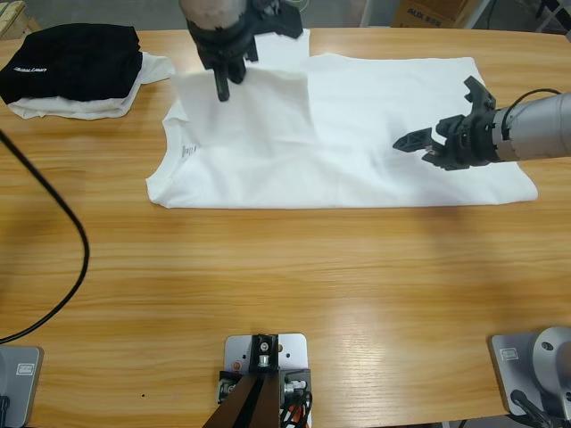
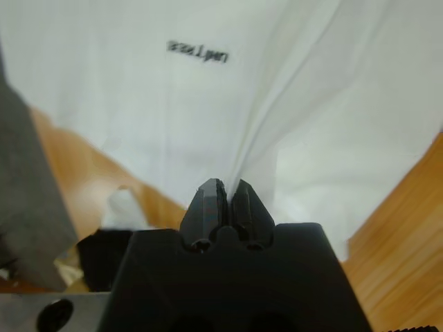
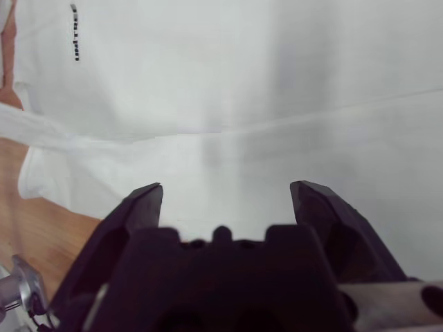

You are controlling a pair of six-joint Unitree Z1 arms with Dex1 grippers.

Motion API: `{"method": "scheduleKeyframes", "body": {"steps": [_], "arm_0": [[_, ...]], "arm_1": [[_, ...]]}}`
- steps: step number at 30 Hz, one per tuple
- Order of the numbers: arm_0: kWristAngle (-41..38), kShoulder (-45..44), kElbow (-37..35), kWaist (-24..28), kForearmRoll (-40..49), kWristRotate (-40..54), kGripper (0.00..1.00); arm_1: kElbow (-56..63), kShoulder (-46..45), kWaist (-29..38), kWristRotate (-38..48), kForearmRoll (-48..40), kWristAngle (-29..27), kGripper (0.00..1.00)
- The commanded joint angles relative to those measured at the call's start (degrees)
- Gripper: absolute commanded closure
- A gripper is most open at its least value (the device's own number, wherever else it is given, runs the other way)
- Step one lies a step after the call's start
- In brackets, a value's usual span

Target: Fold clothes

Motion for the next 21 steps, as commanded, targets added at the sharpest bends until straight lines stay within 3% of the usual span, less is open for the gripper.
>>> {"method": "scheduleKeyframes", "body": {"steps": [1, 10, 16, 21], "arm_0": [[-5.18, 6.46, -3.64, -0.39, 6.48, -0.14, 1.000], [-6.26, 5.37, -1.02, -2.43, 7.18, -0.74, 1.000], [-10.53, 3.44, 4.13, -6.77, 7.29, -0.74, 1.000], [-11.41, 3.51, 8.95, -7.30, 7.27, -0.83, 1.000]], "arm_1": [[1.18, 3.71, 0.53, -0.61, -2.03, 1.51, 0.243], [1.35, 3.06, 0.53, -0.44, -2.03, 1.65, 0.244], [1.61, 2.88, 0.53, -0.42, -2.20, 1.61, 0.243], [2.09, 2.59, 0.55, -0.35, -2.20, 1.51, 0.243]]}}
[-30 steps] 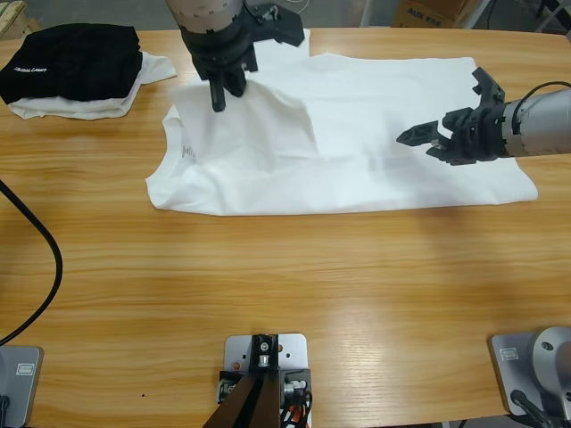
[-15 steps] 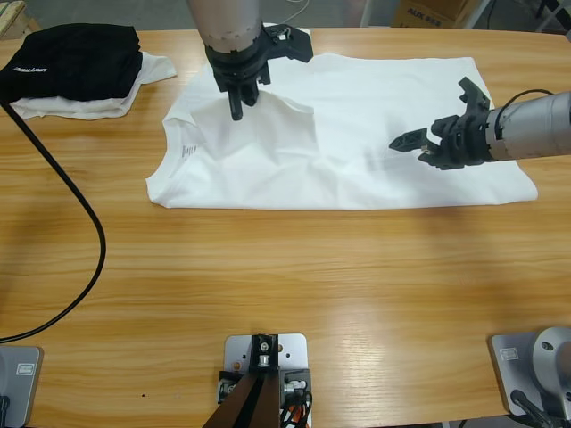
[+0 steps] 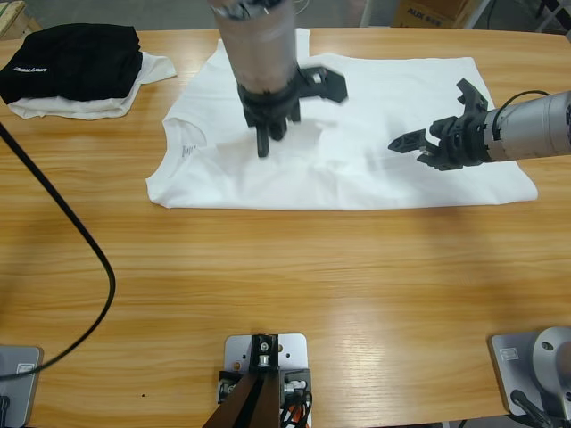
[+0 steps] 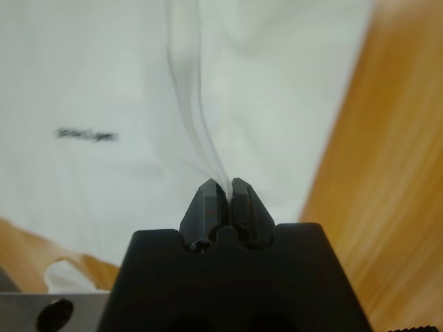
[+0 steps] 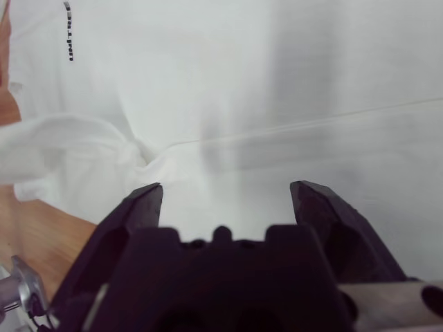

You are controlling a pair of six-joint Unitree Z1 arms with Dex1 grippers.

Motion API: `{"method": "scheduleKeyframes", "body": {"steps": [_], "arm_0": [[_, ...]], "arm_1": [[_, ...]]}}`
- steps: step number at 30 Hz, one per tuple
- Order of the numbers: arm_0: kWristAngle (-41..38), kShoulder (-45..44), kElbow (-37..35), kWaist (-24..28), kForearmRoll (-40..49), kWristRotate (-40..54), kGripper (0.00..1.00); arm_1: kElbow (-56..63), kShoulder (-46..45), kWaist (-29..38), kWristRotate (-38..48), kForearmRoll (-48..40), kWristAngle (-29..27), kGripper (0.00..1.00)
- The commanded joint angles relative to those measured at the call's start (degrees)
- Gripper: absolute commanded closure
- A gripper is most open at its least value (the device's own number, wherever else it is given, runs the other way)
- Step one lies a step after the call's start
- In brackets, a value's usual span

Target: Fold clothes

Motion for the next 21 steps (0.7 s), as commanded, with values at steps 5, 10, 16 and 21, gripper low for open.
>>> {"method": "scheduleKeyframes", "body": {"steps": [5, 10, 16, 21], "arm_0": [[-3.60, 1.41, 10.56, -0.50, 7.23, -0.58, 1.000], [-11.07, 1.43, 11.50, -0.36, 7.01, -0.63, 1.000], [-18.56, 2.45, 12.24, -0.15, 6.95, -4.48, 0.833], [-13.57, 2.55, 11.35, 1.28, 7.01, -7.78, 0.636]], "arm_1": [[3.23, 0.61, 0.55, -0.35, -1.41, 0.90, 0.243], [3.20, 0.54, 0.53, -0.16, -2.15, 1.07, 0.243], [2.86, 0.56, 0.55, 0.09, -2.52, 1.30, 0.243], [3.37, 0.50, 0.53, 0.09, -2.46, 1.39, 0.243]]}}
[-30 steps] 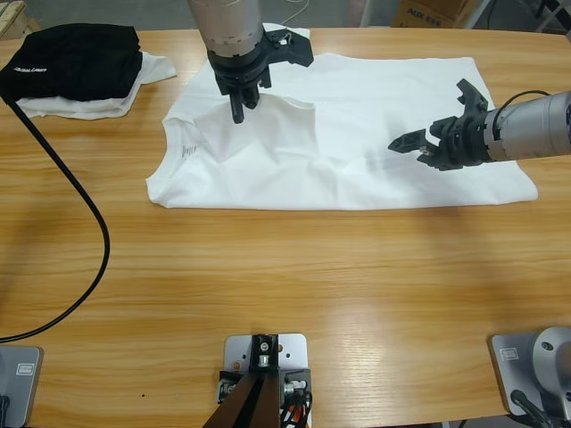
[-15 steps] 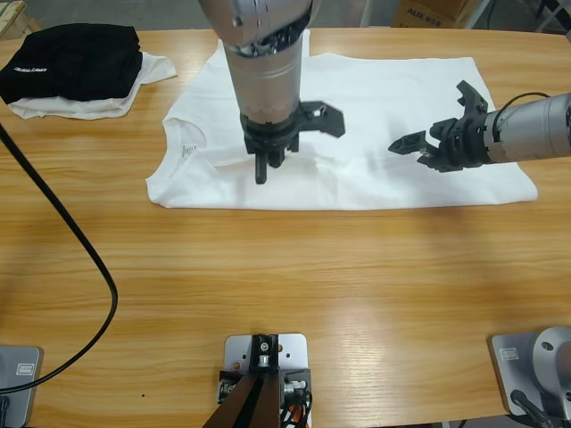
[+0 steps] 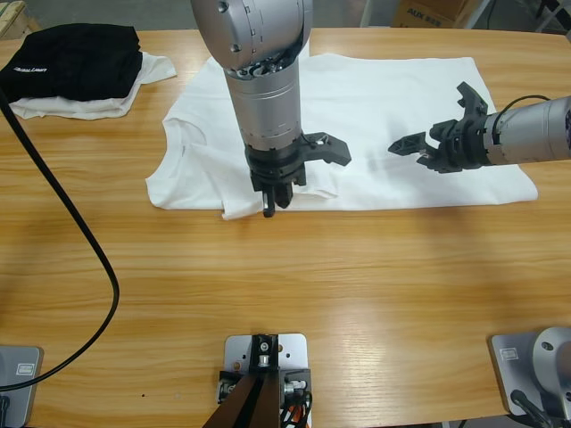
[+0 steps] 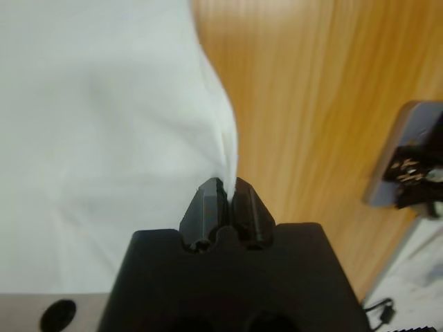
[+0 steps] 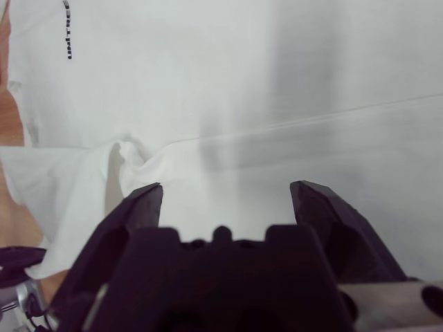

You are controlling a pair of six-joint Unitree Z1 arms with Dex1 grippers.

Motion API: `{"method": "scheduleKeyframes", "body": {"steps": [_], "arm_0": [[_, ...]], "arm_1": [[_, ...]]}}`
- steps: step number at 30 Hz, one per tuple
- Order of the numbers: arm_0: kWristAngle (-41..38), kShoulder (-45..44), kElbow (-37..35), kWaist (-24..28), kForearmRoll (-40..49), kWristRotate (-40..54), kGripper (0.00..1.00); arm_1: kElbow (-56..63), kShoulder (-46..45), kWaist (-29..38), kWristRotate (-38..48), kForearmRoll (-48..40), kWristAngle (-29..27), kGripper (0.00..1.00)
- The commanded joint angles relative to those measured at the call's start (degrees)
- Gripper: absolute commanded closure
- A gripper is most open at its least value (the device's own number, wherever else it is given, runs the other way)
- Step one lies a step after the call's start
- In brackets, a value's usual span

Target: Fold clothes

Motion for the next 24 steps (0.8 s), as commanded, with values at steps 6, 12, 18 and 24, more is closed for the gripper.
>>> {"method": "scheduleKeyframes", "body": {"steps": [6, 12, 18, 24], "arm_0": [[7.53, 2.80, 1.22, 3.42, 7.09, -5.89, 0.570], [1.27, -2.91, 5.63, 8.73, 8.34, -20.30, 0.604], [-5.15, -15.43, 20.34, 15.74, -5.44, -32.82, 0.625], [-12.60, -29.77, 55.69, 18.91, -34.57, -47.76, 0.602]], "arm_1": [[1.76, 0.42, 0.55, 0.09, -0.54, 1.42, 0.243], [1.80, 0.69, 0.58, 0.09, -0.67, 1.47, 0.243], [2.96, -0.05, 0.71, 0.09, -0.84, 1.72, 0.243], [3.43, -1.23, 0.71, -0.07, -0.79, 1.81, 0.243]]}}
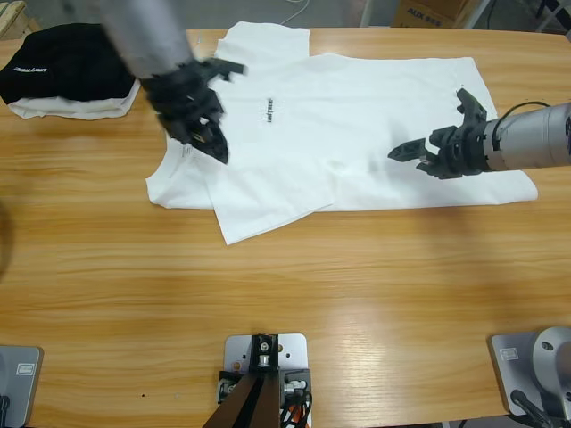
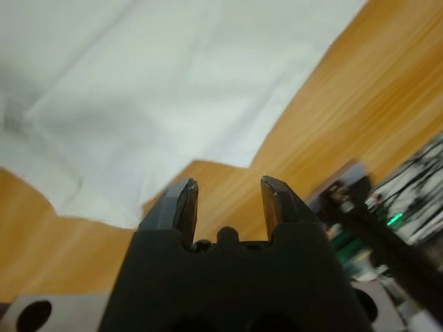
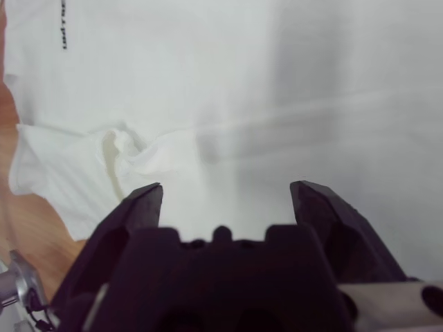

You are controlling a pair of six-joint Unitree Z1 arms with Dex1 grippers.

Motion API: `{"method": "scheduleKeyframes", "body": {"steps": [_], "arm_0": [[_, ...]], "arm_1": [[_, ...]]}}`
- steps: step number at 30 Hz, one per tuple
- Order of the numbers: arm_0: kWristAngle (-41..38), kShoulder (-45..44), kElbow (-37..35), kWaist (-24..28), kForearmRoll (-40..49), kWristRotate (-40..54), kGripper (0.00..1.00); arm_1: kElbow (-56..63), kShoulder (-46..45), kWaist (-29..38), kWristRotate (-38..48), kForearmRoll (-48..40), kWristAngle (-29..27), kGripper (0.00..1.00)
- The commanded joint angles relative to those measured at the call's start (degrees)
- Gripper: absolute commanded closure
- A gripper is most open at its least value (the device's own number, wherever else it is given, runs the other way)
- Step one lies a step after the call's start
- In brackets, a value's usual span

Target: Fold clothes

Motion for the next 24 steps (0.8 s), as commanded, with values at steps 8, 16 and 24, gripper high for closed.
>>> {"method": "scheduleKeyframes", "body": {"steps": [8, 16, 24], "arm_0": [[-6.73, -16.85, 54.84, 4.08, -54.13, -32.73, 0.598], [-6.91, -13.91, 58.81, 6.07, -63.75, -37.41, 0.561], [-7.10, -15.16, 61.06, 6.51, -63.55, -37.02, 0.247]], "arm_1": [[2.07, -3.07, 0.76, -0.35, 0.59, 1.62, 0.243], [2.56, -2.38, 0.76, -0.53, 0.70, 1.60, 0.243], [2.42, -0.18, 0.76, -0.61, 0.13, 2.58, 0.055]]}}
